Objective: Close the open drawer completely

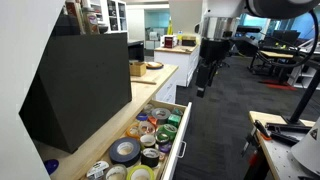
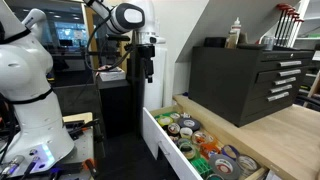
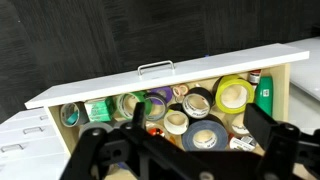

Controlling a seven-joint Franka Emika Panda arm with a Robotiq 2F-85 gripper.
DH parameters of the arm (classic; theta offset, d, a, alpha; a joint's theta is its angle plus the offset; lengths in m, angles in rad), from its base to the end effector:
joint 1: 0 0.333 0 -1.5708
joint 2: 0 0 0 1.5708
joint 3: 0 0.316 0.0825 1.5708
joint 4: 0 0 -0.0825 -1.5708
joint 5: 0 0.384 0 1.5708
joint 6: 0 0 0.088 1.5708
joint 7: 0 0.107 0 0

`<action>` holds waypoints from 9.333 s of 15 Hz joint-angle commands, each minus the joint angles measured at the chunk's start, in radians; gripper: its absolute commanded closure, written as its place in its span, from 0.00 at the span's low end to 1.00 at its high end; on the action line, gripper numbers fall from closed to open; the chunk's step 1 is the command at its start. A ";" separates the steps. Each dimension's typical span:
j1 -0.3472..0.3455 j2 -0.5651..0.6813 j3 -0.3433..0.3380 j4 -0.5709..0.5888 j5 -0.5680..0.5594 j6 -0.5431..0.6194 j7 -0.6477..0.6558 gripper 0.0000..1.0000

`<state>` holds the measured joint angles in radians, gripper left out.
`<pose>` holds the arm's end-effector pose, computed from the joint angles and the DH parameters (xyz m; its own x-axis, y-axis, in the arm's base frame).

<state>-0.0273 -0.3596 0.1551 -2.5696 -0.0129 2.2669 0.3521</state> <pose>0.4144 0.0520 0.3914 0.9727 -0.2207 0.0714 -0.2240 -0.9737 0.0426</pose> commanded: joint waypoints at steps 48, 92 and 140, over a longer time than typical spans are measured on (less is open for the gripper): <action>0.155 0.398 -0.012 0.020 -0.181 0.392 -0.923 0.00; 0.128 0.966 -0.018 0.324 -0.482 0.534 -1.187 0.00; 0.120 1.302 -0.060 0.931 -0.478 0.305 -1.373 0.91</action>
<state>0.0757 0.8654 0.1283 -1.7599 -0.4878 2.6038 -0.9804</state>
